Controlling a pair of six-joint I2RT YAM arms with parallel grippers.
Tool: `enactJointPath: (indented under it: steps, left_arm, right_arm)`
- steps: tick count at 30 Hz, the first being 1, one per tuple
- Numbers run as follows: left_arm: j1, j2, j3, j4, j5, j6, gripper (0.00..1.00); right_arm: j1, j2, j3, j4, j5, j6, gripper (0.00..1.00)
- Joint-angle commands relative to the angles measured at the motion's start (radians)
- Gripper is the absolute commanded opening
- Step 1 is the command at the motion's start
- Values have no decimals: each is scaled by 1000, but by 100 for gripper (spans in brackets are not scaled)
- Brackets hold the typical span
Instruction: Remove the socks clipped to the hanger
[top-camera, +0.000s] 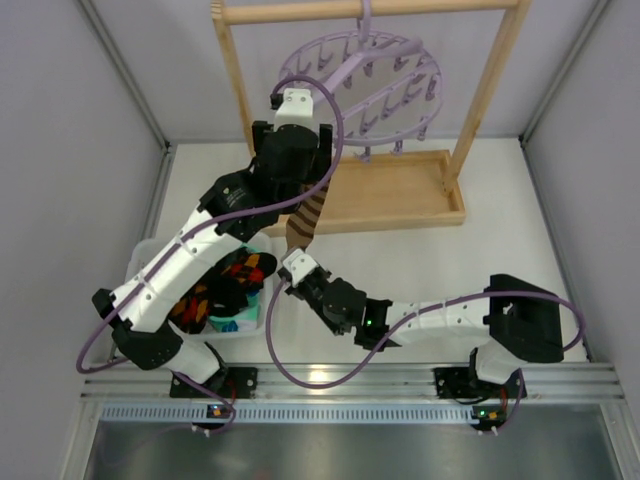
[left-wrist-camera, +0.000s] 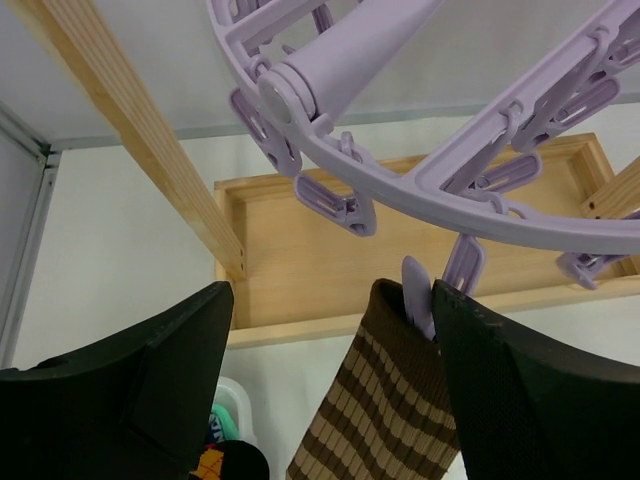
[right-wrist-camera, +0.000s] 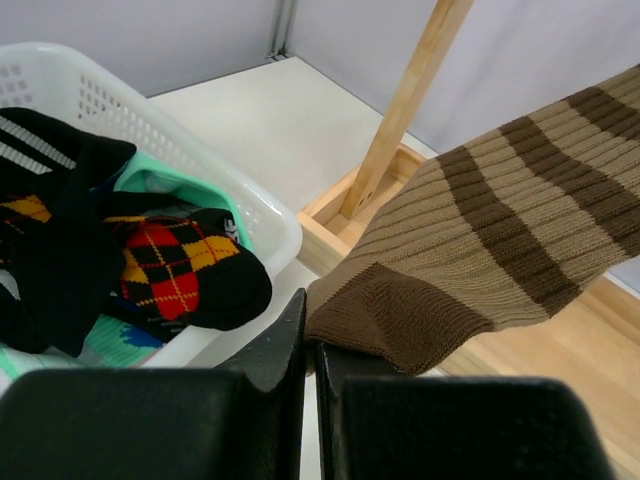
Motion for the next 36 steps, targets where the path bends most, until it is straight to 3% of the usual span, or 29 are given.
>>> enactJointPath:
  steps: [1,6,18,22,36]
  left_arm:
    - [4,13,15,53,26,16,83]
    - [-2,6,4,52,100,13,78]
    - [-116,-8,12,53,25,46,77]
    - [-111,15,18,53,-47,88,77]
    - [-50,50,41,56,-3,90,75]
  right_arm:
    - [24,15,58,-4,-28,19,0]
    - [25,34,80,-21,-30,17,0]
    - [25,69,115,-44,-34,14,0]
    - [25,55,104,-38,-42,20,0]
    - [33,31,75,-19,-54,20,0]
